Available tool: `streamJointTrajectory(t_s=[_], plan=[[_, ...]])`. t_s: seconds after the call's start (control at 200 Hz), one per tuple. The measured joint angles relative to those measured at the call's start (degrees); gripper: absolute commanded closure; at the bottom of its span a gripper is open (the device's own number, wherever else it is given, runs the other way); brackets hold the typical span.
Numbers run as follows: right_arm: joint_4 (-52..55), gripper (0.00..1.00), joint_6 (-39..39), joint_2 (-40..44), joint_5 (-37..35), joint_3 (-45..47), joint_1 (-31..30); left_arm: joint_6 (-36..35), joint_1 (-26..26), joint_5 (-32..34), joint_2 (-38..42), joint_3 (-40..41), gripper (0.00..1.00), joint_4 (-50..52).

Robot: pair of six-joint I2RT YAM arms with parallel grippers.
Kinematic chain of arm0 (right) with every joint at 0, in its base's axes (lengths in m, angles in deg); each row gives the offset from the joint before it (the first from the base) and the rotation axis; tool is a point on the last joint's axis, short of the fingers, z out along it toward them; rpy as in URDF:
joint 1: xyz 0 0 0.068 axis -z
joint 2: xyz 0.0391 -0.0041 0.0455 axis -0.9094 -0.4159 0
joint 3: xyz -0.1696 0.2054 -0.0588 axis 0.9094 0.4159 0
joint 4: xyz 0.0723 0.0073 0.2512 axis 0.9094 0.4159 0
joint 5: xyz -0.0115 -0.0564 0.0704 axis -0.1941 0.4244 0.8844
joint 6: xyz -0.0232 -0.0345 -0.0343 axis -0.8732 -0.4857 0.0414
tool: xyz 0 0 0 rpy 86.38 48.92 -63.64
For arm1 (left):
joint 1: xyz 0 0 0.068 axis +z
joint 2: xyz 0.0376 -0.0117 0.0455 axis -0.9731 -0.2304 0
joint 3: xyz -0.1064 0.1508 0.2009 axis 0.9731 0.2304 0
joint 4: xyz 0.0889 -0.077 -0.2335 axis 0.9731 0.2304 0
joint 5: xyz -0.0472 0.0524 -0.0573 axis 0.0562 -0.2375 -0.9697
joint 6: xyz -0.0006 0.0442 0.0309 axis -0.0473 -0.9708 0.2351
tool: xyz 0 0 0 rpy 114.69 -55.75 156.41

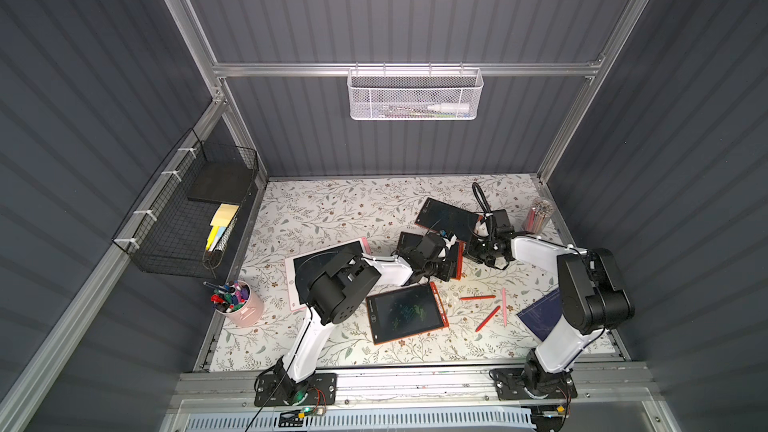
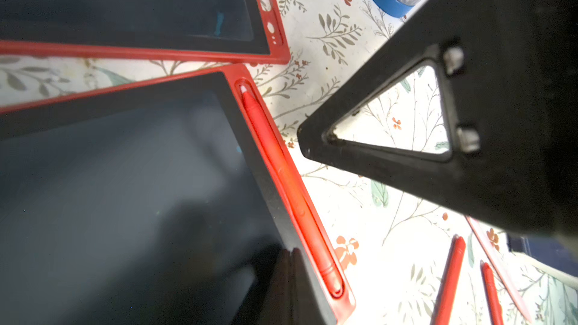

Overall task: Place the stylus back onto the writing tablet
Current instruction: Adjust the stylus on the writing tablet.

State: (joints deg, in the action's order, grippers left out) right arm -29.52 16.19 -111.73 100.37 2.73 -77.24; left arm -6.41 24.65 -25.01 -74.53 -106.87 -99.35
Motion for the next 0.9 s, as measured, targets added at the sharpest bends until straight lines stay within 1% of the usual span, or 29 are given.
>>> streamJointTrajectory(t_s=[0.12,0.415,0.605,0.901], plan=[[1.7,0.97,-0.7,-0.4,-2.3,-1.4,-1.8,0.5,0.9,0.3,2.0,3.4,1.0,-1.2],[5.6,0.97,-2.2,-3.0,-6.3,-4.3,-3.5,0.9,4.6,0.4,5.3,8.4,1.0,-2.1],[7.0,0.97,-2.9,-4.6,-7.6,-5.7,-4.3,0.9,5.9,0.4,5.8,9.6,1.0,-3.1],[8.9,0.97,-3.9,-6.0,-10.3,-8.0,-5.7,0.9,5.9,0.4,5.8,10.1,1.0,-4.2]])
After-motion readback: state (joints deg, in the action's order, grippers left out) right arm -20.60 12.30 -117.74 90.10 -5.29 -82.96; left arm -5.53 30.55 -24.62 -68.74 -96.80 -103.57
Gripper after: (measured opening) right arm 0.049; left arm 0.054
